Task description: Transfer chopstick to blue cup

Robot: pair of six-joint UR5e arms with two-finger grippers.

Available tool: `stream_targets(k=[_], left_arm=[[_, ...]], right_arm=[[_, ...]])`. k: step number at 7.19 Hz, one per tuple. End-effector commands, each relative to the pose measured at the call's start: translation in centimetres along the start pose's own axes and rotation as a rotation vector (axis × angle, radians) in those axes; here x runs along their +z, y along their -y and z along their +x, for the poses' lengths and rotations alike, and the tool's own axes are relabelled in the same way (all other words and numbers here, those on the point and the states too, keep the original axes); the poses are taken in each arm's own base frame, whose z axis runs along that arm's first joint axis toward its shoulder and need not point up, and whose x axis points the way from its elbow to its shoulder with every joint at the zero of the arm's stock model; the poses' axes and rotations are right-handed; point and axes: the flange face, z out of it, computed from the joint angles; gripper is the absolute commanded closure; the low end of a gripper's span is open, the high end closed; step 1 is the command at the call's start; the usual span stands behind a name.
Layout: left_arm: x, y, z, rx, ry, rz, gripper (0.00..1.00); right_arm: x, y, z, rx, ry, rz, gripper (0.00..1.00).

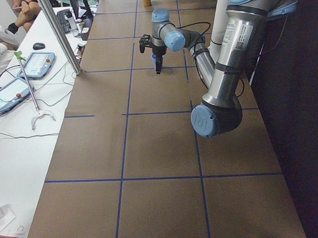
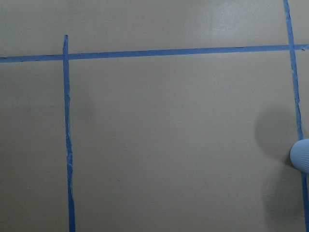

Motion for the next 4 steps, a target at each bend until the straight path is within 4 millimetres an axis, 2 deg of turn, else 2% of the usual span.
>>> stream_targets(k=[1,3,4], left_arm=[[0.0,0.0,0.1,0.003,-0.002,0.000,0.00],[0.0,0.0,0.1,0.001,-0.002,0.000,0.00],[0.0,0.0,0.1,0.001,-0.002,0.000,0.00]], right_arm=[[-5.7,-2.9,-5.7,0.039,0.045,-0.019,1.00],[-10.4,-2.4,-9.3,0.054,0.045,-0.020,1.00],[-11.9,-2.3,-10.5,0.061,0.047,-0.023,1.00]])
